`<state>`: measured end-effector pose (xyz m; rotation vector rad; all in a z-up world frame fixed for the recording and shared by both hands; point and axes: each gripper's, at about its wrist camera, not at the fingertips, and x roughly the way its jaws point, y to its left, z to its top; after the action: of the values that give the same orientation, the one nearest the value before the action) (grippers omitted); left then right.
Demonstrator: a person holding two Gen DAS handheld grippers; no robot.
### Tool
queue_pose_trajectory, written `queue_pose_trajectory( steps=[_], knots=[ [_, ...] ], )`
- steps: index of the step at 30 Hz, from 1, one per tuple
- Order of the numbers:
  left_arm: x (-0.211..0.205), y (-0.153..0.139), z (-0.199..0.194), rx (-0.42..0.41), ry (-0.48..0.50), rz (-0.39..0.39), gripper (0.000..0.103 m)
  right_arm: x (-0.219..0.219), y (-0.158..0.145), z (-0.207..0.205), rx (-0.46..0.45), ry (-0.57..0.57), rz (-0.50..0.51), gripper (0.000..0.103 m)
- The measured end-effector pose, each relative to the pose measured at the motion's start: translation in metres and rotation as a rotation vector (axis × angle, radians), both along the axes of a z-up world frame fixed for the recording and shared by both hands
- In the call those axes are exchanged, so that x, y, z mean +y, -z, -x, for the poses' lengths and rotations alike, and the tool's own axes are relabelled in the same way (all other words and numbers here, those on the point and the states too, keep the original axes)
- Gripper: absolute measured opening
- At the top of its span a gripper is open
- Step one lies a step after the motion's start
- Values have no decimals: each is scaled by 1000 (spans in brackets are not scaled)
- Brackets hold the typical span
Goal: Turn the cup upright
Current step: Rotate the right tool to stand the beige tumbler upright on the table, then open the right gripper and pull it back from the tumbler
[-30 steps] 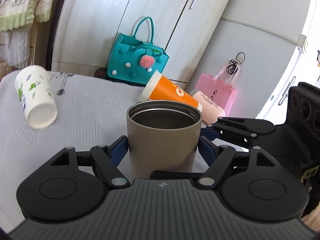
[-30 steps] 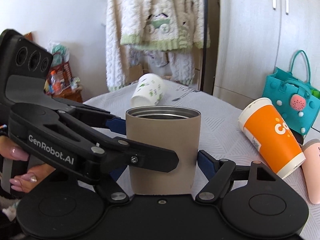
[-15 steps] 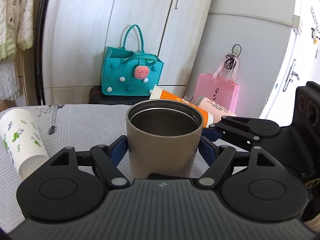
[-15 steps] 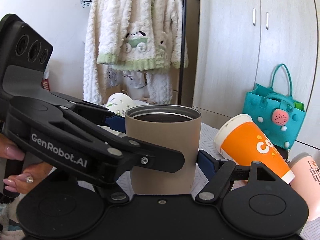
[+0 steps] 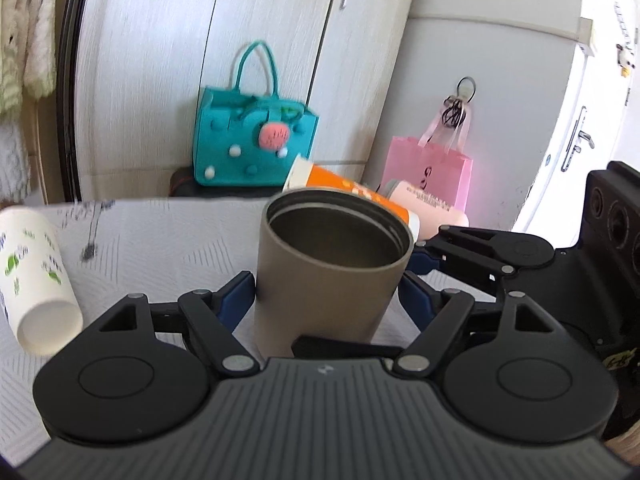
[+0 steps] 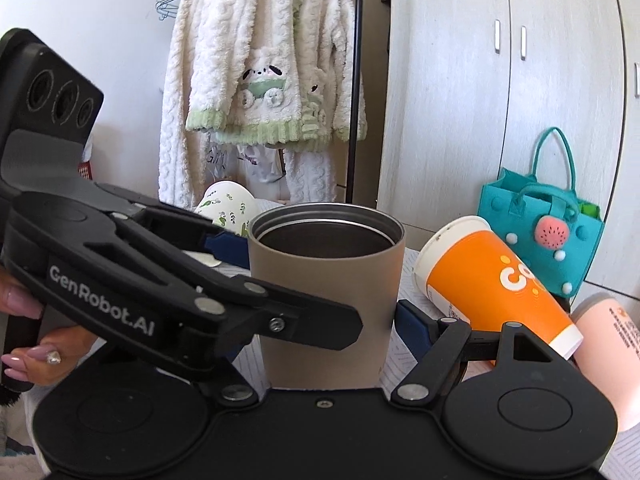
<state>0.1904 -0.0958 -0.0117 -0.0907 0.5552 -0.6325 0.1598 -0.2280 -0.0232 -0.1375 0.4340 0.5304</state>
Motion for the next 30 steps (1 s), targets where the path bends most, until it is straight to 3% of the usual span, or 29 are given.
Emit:
queue_pose_trajectory(
  steps=[15,30],
  knots=[
    [11,-13,37,5,-85,-61,87,-1,-9,31,2,53,12,87],
    [48,-39,98,19,-172,-78,91,20,-29,104,-42,183,27,93]
  ],
)
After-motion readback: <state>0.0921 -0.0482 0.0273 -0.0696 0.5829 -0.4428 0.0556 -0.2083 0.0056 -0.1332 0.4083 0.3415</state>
